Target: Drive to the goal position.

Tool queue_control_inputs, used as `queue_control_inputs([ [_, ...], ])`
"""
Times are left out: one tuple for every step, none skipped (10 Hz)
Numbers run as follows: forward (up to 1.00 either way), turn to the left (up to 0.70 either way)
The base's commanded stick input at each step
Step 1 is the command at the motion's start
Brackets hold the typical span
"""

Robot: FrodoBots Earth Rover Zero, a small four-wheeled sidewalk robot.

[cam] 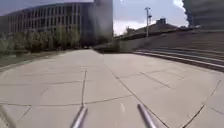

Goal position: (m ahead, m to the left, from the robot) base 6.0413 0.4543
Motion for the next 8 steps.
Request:
queue_control_inputs([
  [0.7,0.0],
  [0.7,0.0],
  [0.7,0.0],
  [0.7,0.0],
  [0.7,0.0],
  [0.7,0.0],
  [0.7,0.0],
  [0.7,0.0],
])
